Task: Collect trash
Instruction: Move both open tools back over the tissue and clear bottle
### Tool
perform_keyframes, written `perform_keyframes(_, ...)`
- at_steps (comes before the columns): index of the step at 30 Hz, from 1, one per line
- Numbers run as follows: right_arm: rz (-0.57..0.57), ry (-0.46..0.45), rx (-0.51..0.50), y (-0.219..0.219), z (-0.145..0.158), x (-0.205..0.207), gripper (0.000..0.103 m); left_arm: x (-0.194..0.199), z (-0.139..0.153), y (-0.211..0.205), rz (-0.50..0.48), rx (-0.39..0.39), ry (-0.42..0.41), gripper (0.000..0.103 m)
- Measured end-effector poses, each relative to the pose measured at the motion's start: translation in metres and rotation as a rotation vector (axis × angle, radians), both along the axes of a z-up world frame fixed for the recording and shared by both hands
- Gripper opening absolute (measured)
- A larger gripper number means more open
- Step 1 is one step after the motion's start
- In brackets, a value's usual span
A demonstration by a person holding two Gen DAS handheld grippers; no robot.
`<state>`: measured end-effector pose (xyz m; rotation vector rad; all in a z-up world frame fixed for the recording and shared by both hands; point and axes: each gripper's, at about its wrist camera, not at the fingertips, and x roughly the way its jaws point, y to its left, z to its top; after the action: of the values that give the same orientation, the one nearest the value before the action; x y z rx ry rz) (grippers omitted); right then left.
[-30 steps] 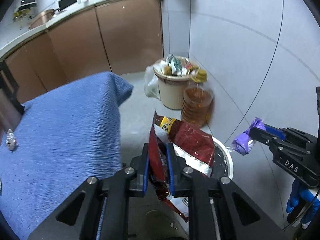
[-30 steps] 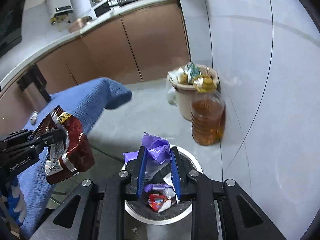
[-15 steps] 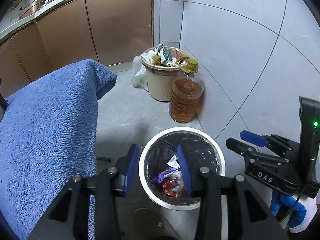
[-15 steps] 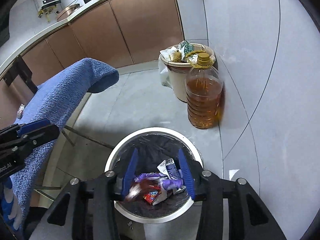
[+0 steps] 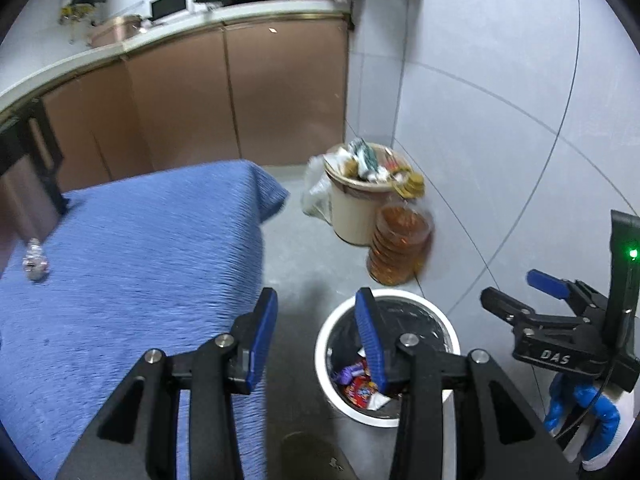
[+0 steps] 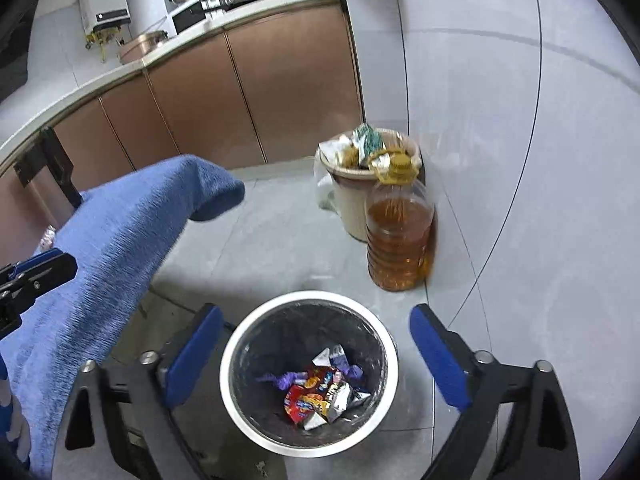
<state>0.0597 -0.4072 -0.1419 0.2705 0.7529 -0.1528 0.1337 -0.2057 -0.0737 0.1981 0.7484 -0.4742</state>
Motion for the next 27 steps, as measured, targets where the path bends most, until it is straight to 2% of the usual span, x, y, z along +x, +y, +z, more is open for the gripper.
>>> perform_keyframes(3, 0.005, -0.028, -0.002, 0.008, 0.014, -0.004, 0.103, -0.009, 0.011, 0.015, 0.036, -0.006, -0.042, 0.041)
perform_keyframes(17, 0.048, -0.236, -0.053, 0.058, 0.083, -0.027, 0.103, -0.045, 0.053, 0.092, 0.192, -0.053, -0.233, 0.041)
perform_keyframes(27, 0.134, -0.293, -0.072, 0.106, 0.109, -0.032, 0.103, -0.062, 0.067, 0.144, 0.283, -0.076, -0.248, 0.043)
